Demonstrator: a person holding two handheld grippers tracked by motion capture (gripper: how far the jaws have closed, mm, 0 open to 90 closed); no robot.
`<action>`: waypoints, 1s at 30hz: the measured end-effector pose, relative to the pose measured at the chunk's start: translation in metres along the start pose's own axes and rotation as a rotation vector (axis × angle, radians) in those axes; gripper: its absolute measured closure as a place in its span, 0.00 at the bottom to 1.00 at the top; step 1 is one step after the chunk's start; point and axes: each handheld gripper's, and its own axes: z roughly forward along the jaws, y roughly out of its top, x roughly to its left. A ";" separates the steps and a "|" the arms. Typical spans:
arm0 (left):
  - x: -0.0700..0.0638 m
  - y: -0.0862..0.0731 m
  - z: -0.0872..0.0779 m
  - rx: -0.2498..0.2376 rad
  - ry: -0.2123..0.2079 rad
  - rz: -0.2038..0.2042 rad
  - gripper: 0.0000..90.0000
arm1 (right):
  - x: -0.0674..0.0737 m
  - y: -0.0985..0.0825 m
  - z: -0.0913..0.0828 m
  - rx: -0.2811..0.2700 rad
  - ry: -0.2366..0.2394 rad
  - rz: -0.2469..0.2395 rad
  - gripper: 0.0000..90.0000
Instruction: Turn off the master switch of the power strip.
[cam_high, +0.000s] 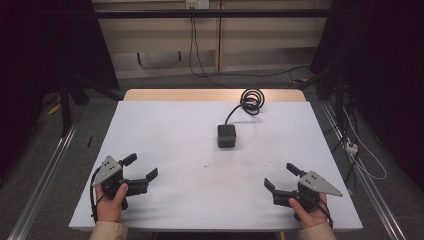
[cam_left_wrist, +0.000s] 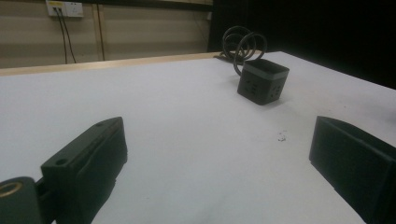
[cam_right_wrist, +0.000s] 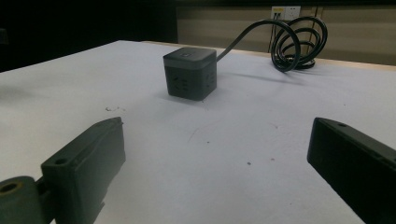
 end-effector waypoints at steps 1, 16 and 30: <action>0.000 0.000 0.000 -0.001 -0.001 -0.001 0.04 | 0.000 0.000 0.000 0.001 0.000 -0.002 0.04; 0.002 0.000 -0.001 -0.001 -0.002 0.002 0.05 | 0.002 0.008 0.011 0.004 0.007 -0.018 0.04; 0.002 -0.002 0.000 0.006 -0.018 0.003 0.05 | 0.000 0.021 0.034 0.012 0.010 -0.029 0.04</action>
